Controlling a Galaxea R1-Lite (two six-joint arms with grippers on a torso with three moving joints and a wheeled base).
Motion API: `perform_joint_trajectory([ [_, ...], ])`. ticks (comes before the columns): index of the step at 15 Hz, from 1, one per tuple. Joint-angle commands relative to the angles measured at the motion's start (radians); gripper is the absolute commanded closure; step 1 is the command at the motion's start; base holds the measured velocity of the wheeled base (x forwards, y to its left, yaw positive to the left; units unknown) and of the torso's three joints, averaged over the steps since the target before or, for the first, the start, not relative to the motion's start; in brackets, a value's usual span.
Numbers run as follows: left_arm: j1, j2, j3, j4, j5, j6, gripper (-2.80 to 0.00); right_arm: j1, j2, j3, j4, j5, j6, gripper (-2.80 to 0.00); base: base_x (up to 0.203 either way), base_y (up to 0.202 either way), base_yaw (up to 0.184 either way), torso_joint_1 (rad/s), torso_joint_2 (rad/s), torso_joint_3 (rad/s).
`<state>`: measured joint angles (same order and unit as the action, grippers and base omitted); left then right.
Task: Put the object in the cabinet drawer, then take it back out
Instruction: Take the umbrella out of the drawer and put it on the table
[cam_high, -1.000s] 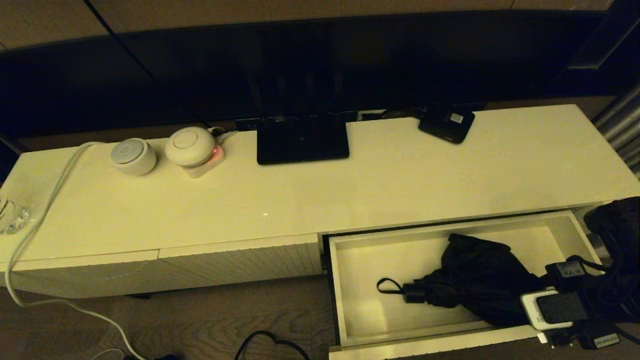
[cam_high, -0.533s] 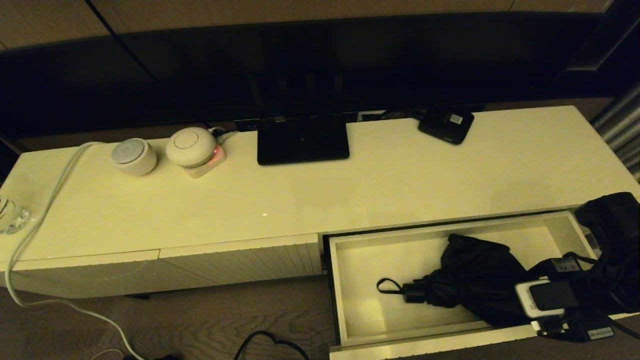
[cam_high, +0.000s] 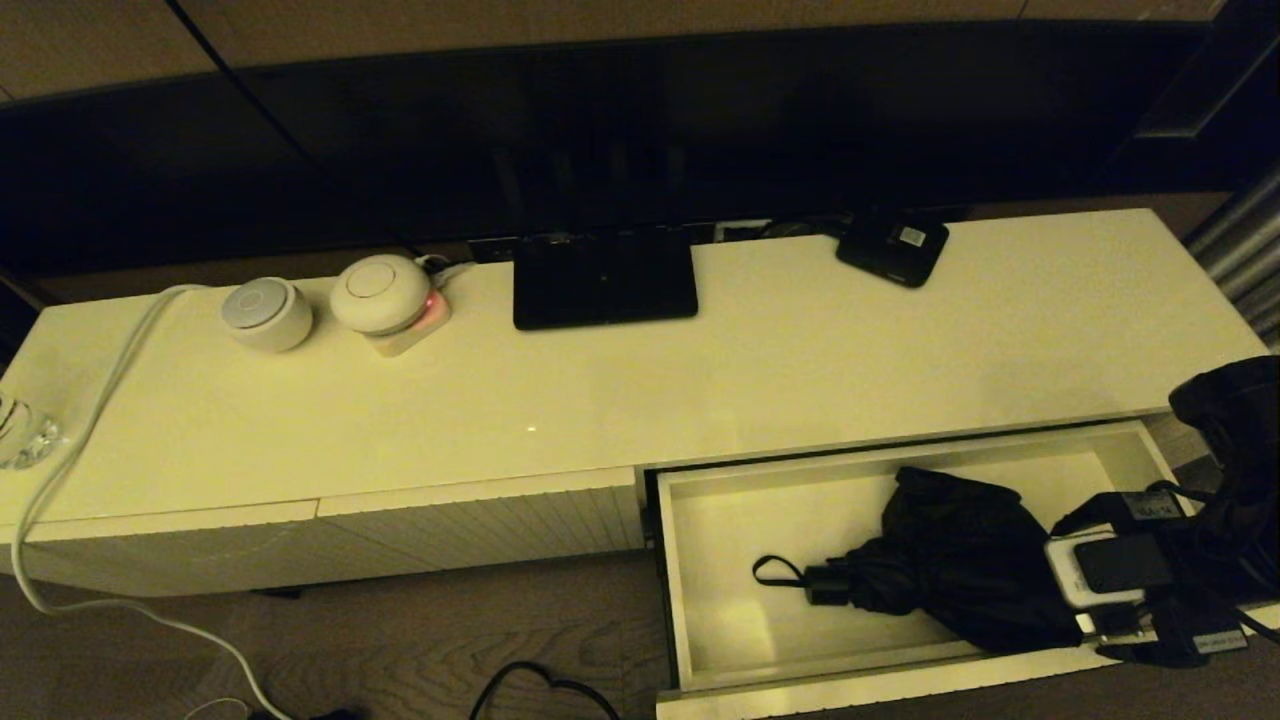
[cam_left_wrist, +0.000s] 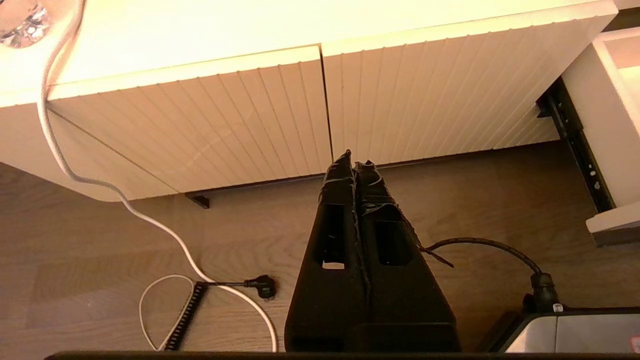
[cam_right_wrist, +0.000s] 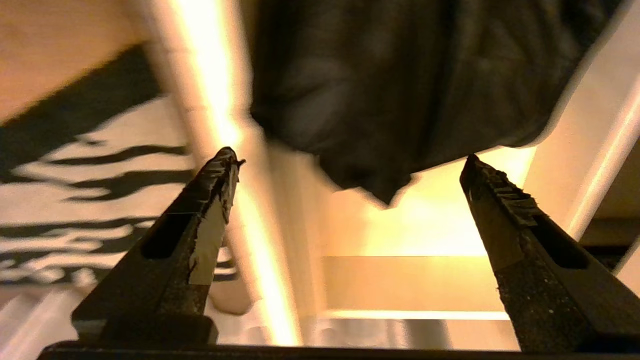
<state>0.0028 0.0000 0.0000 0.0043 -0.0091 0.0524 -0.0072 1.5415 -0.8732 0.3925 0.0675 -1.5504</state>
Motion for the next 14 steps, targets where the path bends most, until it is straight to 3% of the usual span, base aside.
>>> perform_joint_trajectory([
  [1, 0.0, 0.0, 0.003, 0.0, 0.0, 0.001, 0.0, 0.005, -0.089, -0.04, 0.155, 0.008, -0.007, -2.8, 0.0, 0.0, 0.0, 0.0, 0.0, 0.0],
  [6, 0.0, 0.0, 0.003, 0.0, 0.0, 0.0, 0.0, 0.01, -0.015, -0.094, 0.192, -0.002, 0.029, -2.8, 0.0, 0.0, 0.0, 0.0, 0.0, 0.0],
  [14, 0.0, 0.0, 0.003, 0.0, 0.0, 0.0, 0.0, 0.004, 0.192, -0.182, 0.059, -0.002, 0.052, -2.8, 0.0, 0.0, 0.0, 0.0, 0.0, 0.0],
])
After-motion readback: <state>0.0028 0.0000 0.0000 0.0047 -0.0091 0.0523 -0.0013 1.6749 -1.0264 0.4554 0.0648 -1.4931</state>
